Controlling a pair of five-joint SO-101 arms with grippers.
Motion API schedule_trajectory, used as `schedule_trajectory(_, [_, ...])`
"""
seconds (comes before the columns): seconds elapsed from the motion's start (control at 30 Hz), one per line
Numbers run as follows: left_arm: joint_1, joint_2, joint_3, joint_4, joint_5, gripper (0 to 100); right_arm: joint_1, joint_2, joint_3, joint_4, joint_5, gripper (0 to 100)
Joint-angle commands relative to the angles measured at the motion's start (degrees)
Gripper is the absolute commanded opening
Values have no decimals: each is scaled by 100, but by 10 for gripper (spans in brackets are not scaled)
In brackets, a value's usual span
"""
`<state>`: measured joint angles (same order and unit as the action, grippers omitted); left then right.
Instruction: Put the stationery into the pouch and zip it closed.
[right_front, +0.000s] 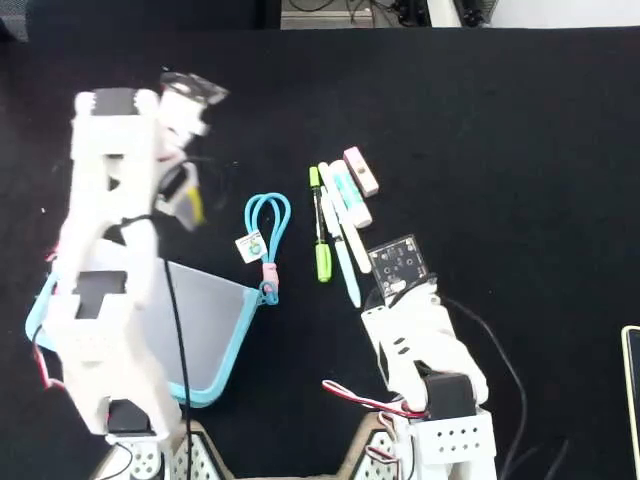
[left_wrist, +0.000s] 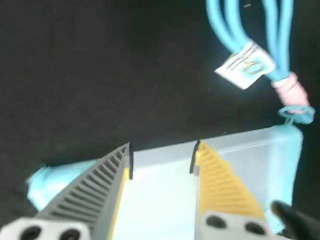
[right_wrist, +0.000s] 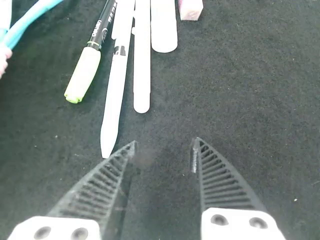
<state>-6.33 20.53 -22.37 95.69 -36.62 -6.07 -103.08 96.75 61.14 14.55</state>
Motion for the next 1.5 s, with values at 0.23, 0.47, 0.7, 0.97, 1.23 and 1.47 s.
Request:
schedule_trajectory(0.23, [1191,-519,1112,-325,237,214,-35,-532,-22,35,26,172])
schedule_trajectory(0.47, [1798,-1670,1956,-475,545,214,-35,-532,-22,35,35,172])
schedule_trajectory(0.7, [2000,-1899,3090,-1415,607,215,-35,-541,-22,97,35,172])
schedule_trajectory(0.97, [2158,-1899,3600,-1653,598,215,-53,-541,-22,149,35,172])
schedule_trajectory(1.23, [2853,-1837,3618,-1741,633,215,-44,-541,-22,149,35,172])
schedule_trajectory(1.47, [2255,-1187,3222,-1776,510,215,-44,-541,-22,149,35,172])
